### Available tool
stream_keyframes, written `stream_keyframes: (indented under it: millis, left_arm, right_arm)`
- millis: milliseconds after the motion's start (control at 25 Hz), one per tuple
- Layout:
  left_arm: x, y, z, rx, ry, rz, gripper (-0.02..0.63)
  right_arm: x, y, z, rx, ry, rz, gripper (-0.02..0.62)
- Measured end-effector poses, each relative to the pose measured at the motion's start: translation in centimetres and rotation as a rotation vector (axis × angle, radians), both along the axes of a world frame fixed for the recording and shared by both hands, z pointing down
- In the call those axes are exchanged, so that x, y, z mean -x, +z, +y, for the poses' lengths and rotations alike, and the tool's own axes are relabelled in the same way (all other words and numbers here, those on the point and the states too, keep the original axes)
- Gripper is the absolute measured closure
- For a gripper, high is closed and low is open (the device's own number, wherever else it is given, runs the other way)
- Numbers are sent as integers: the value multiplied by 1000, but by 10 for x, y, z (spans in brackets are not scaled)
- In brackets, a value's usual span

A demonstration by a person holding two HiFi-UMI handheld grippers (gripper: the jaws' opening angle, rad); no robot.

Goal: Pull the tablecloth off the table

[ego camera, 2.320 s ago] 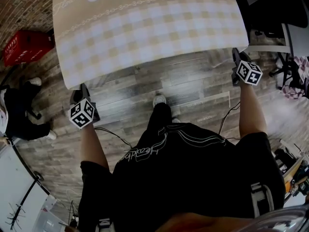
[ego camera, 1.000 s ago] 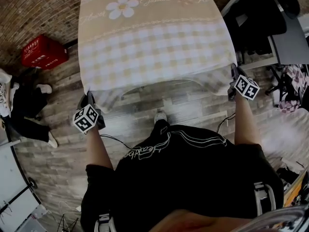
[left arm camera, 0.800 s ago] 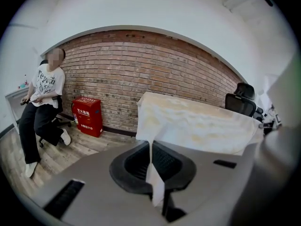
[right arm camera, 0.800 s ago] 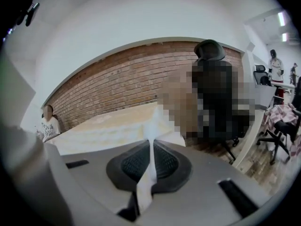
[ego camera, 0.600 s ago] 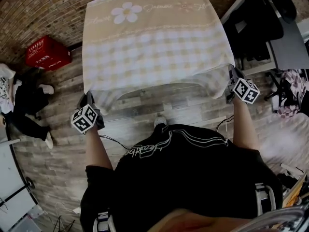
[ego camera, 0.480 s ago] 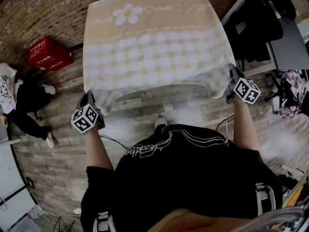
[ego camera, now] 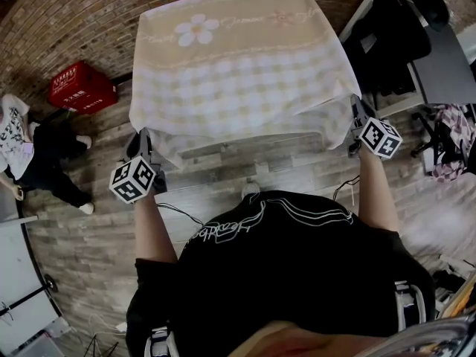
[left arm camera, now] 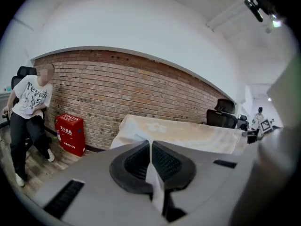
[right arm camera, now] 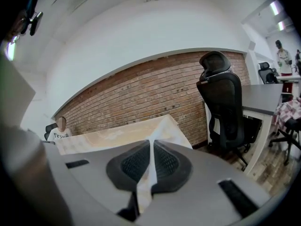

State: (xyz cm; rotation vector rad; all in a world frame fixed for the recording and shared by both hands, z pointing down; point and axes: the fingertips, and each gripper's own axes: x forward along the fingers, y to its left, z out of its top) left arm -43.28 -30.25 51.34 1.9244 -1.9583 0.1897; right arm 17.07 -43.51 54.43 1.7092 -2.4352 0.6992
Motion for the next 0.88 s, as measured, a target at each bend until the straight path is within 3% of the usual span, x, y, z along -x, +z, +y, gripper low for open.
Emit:
stream_keyframes:
  millis: [360, 880]
  left_arm:
    - [-37, -27, -11, -14, 55, 31, 600]
    - [-53, -28, -12, 22, 38, 65, 600]
  right_arm:
    - [8, -18, -6, 13, -9, -56, 597]
    - [19, -26, -11, 32, -40, -110, 597]
